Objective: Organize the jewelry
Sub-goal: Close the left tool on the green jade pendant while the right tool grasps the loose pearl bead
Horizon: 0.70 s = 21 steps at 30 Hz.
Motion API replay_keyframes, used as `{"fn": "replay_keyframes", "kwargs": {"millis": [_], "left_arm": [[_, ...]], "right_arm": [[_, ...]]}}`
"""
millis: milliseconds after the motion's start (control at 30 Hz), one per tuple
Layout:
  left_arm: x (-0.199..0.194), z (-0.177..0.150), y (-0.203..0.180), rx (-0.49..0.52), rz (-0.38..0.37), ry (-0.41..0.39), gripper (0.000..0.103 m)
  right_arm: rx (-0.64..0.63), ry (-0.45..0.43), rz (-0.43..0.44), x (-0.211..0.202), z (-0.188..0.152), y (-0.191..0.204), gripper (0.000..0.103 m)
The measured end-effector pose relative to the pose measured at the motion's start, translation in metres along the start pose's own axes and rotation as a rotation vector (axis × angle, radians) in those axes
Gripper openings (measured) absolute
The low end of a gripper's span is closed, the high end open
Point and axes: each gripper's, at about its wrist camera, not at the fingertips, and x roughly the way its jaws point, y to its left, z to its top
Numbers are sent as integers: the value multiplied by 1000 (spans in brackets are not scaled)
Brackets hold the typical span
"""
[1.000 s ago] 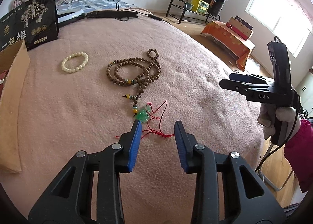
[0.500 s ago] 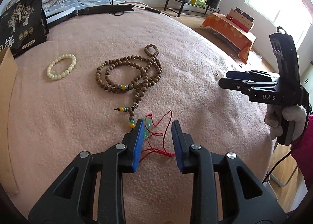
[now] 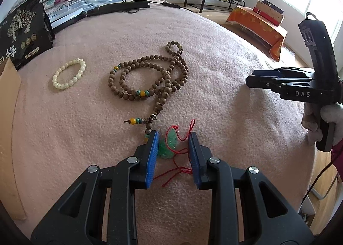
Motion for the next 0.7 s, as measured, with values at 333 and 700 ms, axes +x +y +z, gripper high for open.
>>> {"fn": "replay_keyframes", "kwargs": {"millis": [333, 700], "left_arm": [[-1, 0, 6, -27, -7, -9, 14], [-16, -1, 5, -36, -17, -33, 14]], "right_arm": [[-22, 22, -55, 6, 3, 0, 29], [-48, -3, -90, -3, 1, 3, 6]]}}
